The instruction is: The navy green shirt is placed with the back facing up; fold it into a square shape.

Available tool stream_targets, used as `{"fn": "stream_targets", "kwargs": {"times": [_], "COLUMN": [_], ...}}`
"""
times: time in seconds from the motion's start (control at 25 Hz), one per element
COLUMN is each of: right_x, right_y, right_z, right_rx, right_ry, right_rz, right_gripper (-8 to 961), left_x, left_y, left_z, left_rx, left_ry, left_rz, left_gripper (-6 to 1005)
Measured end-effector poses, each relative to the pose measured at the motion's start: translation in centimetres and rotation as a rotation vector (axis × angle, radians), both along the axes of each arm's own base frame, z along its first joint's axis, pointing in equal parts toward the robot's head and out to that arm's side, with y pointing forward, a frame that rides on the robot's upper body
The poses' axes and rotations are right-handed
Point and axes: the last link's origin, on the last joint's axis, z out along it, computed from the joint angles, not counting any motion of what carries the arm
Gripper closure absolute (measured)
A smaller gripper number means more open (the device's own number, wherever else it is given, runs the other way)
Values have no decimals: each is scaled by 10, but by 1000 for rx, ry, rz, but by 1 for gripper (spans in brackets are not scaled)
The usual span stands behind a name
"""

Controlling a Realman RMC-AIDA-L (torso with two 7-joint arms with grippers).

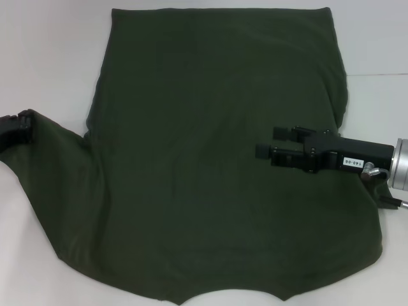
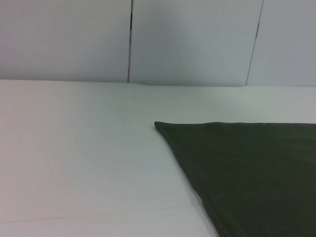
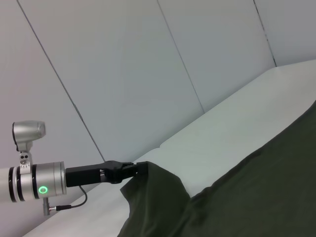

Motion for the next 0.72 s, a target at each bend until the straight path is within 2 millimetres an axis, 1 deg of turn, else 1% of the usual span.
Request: {"fn": "stream_targets", "kwargs": {"times": [0.4,0.6,0.72], "right_x": [0,1,1], "right_y": [1,1,0], "right_z": [0,0,0], "right_rx": [4,4,4], "right_ry": [-2,-2,-2], "right_rz": [-4,-5,-6], "right_gripper": [61,61,61], "left_x": [1,9,15], "left_y": [-1,-8,-14], "left_z": [-2,-8,-9], "left_rx": [-7,-27,-36], "left_ry": [2,-36,-54], "left_rz": [-5,-49,-87], "left_gripper": [1001,1001,1001]}}
